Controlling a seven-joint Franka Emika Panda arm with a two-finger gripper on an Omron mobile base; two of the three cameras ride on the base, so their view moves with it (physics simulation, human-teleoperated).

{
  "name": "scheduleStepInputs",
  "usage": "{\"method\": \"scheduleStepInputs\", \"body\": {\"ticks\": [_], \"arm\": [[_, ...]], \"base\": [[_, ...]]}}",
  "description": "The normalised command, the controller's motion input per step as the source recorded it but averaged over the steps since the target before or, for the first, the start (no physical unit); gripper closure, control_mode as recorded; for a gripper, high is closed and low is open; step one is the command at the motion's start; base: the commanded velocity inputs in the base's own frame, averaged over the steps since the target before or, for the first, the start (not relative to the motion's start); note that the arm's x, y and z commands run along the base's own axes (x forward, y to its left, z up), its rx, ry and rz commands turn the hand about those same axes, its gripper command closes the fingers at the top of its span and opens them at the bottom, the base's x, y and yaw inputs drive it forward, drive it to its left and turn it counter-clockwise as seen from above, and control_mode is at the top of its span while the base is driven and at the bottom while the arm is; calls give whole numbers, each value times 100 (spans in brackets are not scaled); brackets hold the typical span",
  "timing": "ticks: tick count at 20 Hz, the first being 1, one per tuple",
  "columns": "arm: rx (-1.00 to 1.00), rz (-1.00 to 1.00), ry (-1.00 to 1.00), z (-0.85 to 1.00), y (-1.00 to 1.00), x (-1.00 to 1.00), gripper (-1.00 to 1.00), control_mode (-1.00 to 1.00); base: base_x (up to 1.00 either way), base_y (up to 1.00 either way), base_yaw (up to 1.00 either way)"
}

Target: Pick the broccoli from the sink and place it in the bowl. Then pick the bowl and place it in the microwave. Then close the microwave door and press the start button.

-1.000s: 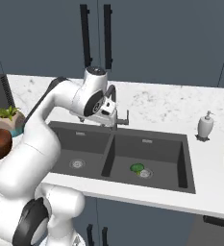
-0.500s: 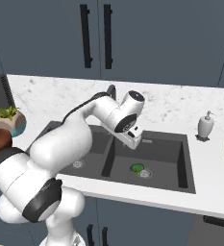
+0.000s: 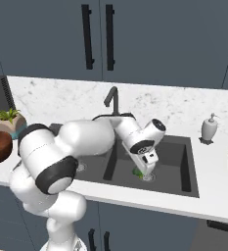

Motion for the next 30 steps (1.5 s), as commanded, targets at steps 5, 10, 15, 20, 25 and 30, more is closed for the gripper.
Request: {"method": "scheduleStepInputs", "body": {"ticks": [5, 10, 15, 20, 25, 30], "arm": [[6, -8, 3, -85, -19, 56, -100, -100], [3, -9, 4, -46, -1, 82, -100, -100], [14, 0, 1, -33, -23, 54, -100, -100], [10, 0, 0, -51, -23, 39, -100, -100], [3, 0, 0, -34, -1, 48, -100, -100], [0, 0, 0, -46, 0, 38, -100, -100]], "base": [[0, 0, 0], [0, 0, 0], [0, 0, 0], [0, 0, 0], [0, 0, 0], [0, 0, 0]]}}
